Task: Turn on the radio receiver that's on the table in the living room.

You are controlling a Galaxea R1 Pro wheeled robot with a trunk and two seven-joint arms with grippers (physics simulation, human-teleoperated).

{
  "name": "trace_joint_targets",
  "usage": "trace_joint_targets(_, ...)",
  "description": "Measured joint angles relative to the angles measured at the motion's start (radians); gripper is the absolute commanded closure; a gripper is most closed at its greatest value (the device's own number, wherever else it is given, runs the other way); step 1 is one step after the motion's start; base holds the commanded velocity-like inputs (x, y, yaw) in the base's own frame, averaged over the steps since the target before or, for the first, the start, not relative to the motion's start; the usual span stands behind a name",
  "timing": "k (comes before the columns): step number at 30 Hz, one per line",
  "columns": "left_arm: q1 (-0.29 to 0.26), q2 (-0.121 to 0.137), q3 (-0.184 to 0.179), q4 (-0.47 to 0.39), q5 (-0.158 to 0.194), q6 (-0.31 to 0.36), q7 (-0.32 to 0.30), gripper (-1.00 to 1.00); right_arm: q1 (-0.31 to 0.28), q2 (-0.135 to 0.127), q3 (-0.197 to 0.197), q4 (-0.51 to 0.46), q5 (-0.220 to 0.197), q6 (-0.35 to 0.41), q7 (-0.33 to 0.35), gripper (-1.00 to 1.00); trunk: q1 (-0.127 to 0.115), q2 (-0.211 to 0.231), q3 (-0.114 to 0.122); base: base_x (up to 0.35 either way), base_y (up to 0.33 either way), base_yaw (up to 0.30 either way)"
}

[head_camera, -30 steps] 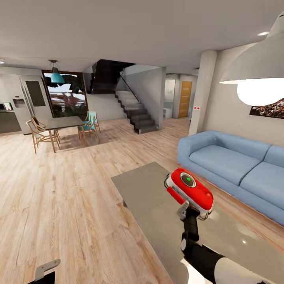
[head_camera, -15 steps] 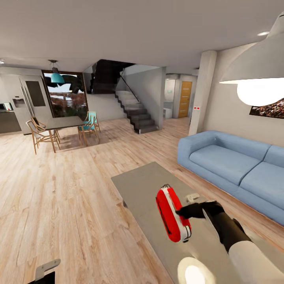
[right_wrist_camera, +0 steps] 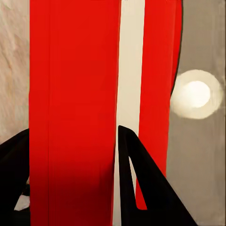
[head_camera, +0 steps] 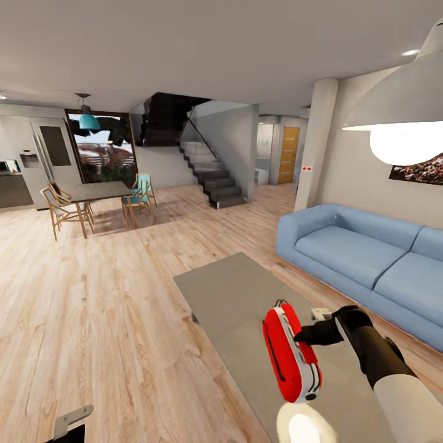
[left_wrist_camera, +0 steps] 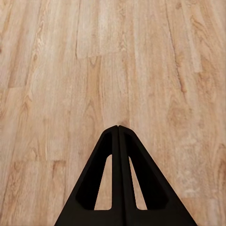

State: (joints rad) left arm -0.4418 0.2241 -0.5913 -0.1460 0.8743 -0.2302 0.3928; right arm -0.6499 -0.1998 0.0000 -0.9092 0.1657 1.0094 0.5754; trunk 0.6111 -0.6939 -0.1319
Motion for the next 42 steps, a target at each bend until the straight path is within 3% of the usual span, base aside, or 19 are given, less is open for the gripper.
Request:
trace_joint_targets(1,0.000,0.000,0.000,0.000,0.000,0.000,0.000,1.00,0.000,0.001,0.000,0.016,0.024,0.004,-0.031,1.00,0.000,0.000,0.000,0.000,0.000,0.000)
trace_joint_targets(4,0.000,0.000,0.000,0.000,0.000,0.000,0.000,1.00,0.000,0.006,-0.004,0.085,0.163,-0.003,-0.171,1.00,0.000,0.000,0.000,0.000,0.000,0.000)
trace_joint_targets(5,0.000,0.000,0.000,0.000,0.000,0.000,0.000,1.00,0.000,0.007,-0.004,0.097,0.188,-0.006,-0.193,1.00,0.000,0.000,0.000,0.000,0.000,0.000)
trace_joint_targets(7,0.000,-0.001,-0.001,0.000,0.000,0.000,0.000,1.00,0.000,0.009,-0.005,0.154,0.145,0.003,-0.256,1.00,0.000,0.000,0.000,0.000,0.000,0.000)
trace_joint_targets(10,0.000,-0.003,-0.001,0.000,0.000,0.000,0.000,1.00,0.000,0.011,-0.006,0.188,0.186,-0.006,-0.299,1.00,0.000,0.000,0.000,0.000,0.000,0.000)
trace_joint_targets(13,0.000,-0.003,-0.001,0.000,0.000,0.000,0.001,1.00,0.000,0.014,-0.005,0.202,0.156,-0.009,-0.308,1.00,0.000,0.000,0.000,0.000,0.000,0.000)
trace_joint_targets(16,0.000,-0.004,-0.001,0.000,0.000,0.000,0.001,1.00,0.000,0.016,-0.004,0.207,0.175,-0.015,-0.310,1.00,0.000,0.000,0.000,0.000,0.000,0.000)
trace_joint_targets(27,0.000,-0.005,-0.001,0.000,-0.001,0.000,0.001,1.00,0.000,0.021,0.004,0.210,0.172,-0.034,-0.298,1.00,0.000,0.000,0.000,0.000,0.000,0.000)
trace_joint_targets(37,0.000,-0.016,-0.002,-0.001,0.000,0.001,-0.002,1.00,0.000,0.045,0.005,0.210,0.170,-0.080,-0.292,1.00,0.000,0.000,0.000,0.000,0.000,0.000)
trace_joint_targets(40,0.000,-0.025,-0.002,-0.001,0.000,0.001,-0.002,1.00,0.000,0.050,0.002,0.210,0.147,-0.080,-0.254,1.00,0.000,0.000,0.000,0.000,0.000,0.000)
trace_joint_targets(42,0.000,-0.028,-0.002,-0.001,0.000,0.002,-0.002,1.00,0.000,0.052,0.004,0.210,0.095,-0.077,-0.180,1.00,0.000,0.000,0.000,0.000,0.000,0.000)
